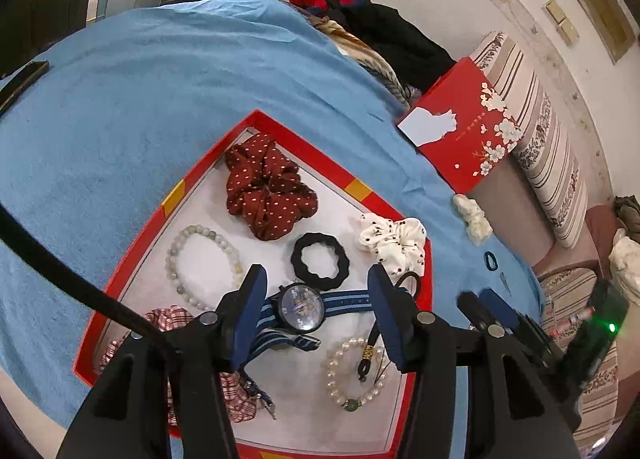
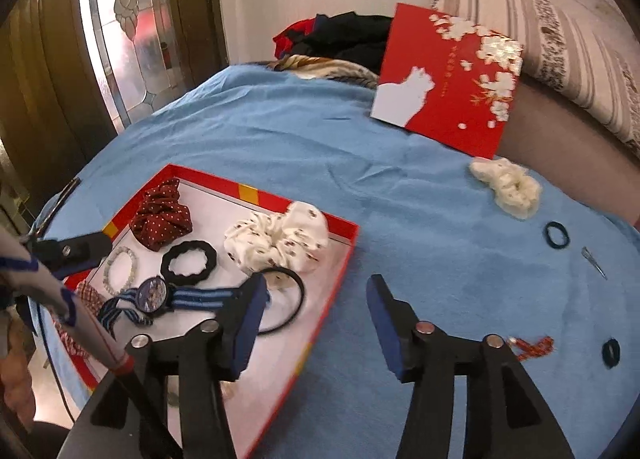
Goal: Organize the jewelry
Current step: 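Grasp the red bead bracelet with left tool while right tool grasps black scrunchie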
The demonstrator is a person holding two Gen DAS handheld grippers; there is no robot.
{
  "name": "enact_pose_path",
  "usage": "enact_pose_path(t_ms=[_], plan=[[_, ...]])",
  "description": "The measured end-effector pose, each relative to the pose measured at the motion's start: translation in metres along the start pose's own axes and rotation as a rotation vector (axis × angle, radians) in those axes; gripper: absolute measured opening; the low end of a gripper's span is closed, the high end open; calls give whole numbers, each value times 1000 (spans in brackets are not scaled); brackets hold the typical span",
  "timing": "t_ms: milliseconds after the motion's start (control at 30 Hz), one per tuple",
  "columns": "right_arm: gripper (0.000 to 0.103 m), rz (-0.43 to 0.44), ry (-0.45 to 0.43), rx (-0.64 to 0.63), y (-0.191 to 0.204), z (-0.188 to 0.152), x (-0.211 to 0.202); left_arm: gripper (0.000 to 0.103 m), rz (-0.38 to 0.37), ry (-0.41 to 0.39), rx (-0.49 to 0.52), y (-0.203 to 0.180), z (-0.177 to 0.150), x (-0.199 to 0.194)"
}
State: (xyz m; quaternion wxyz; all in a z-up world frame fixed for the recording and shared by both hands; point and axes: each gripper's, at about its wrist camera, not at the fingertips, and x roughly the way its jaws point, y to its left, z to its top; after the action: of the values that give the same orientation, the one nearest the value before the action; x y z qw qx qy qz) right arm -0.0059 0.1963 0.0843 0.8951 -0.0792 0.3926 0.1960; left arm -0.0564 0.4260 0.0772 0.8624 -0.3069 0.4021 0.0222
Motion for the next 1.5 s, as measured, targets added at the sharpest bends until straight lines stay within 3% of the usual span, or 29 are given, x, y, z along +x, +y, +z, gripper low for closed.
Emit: enact_pose_path(t_ms=[200,533,700,967,1200,1500], plan=[[59,-27,3,63,-43,-26,-28,51,-3,-6,48,-21,-6,5],[63,-197,26,271,-166,-88,-80,51,-42,0,187,-91,-27,21],[63,-276,18,370,-222,-113,-102,52,-46,29,288,-137,-48,40],[63,-328,8,469,-274,-140,-117,52,-29,109,401,-187,-84,79],[63,-361,-7,515,-306,-145,-113,52,-15,151,451,-214,-105,100],[64,-391,-62,554,-350,-119,-98,52,28,201,523,-232,-123,126]])
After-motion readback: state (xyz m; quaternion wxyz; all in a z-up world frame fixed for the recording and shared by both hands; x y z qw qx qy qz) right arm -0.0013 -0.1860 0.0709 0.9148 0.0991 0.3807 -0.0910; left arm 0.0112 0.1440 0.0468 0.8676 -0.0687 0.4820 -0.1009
